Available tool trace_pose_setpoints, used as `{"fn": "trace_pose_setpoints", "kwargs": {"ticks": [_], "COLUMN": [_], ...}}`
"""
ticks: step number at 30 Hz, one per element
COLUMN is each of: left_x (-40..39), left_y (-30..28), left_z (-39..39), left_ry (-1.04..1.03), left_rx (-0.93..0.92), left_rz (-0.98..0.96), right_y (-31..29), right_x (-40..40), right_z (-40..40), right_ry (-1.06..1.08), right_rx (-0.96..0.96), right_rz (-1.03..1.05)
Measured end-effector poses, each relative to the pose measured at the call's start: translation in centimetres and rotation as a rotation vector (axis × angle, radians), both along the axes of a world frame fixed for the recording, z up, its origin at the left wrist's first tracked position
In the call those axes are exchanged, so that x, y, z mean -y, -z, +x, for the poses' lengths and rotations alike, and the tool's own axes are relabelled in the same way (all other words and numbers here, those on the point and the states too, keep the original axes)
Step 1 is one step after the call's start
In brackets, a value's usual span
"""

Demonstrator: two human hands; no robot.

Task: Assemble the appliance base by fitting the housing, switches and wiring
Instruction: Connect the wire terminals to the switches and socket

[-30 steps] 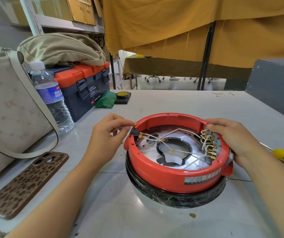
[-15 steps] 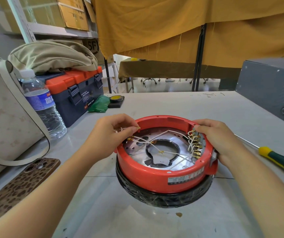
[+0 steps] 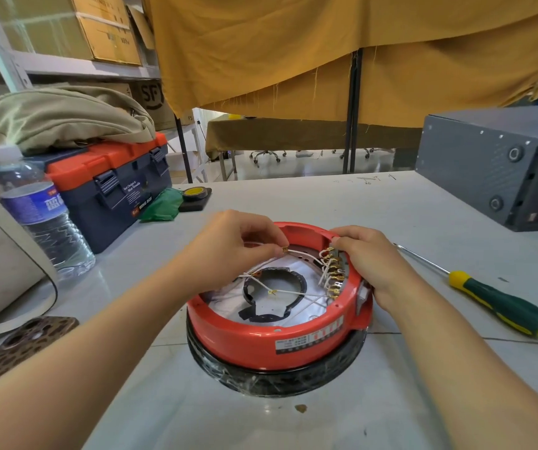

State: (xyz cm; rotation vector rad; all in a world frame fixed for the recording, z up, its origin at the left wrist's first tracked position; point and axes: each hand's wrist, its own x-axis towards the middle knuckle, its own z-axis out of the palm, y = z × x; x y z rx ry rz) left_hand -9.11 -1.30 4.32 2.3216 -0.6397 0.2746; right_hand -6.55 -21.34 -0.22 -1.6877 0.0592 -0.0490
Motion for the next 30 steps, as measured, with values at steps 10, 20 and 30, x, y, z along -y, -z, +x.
{"fn": "trace_pose_setpoints", "kwargs": {"ticks": [10,20,30], "left_x": [3.9,4.9,4.6], "left_y": [0.3,1.4,1.7], "left_z": [1.2,1.8,1.7], "left_ry": [0.132,0.14,0.116], "left_rx": [-0.019,0.005,0.002], "left_rz": [0.096,0.032,0.037], "right_y": [0.5,0.7,0.8], "right_x": [0.1,0.0,0.1], "right_z": [0.5,0.7,0.7], "right_ry": [-0.011,0.002,-0.013], "right_rx": [0.016,0.031,0.027], "right_rz": [-0.029,-0.036,-0.043]}}
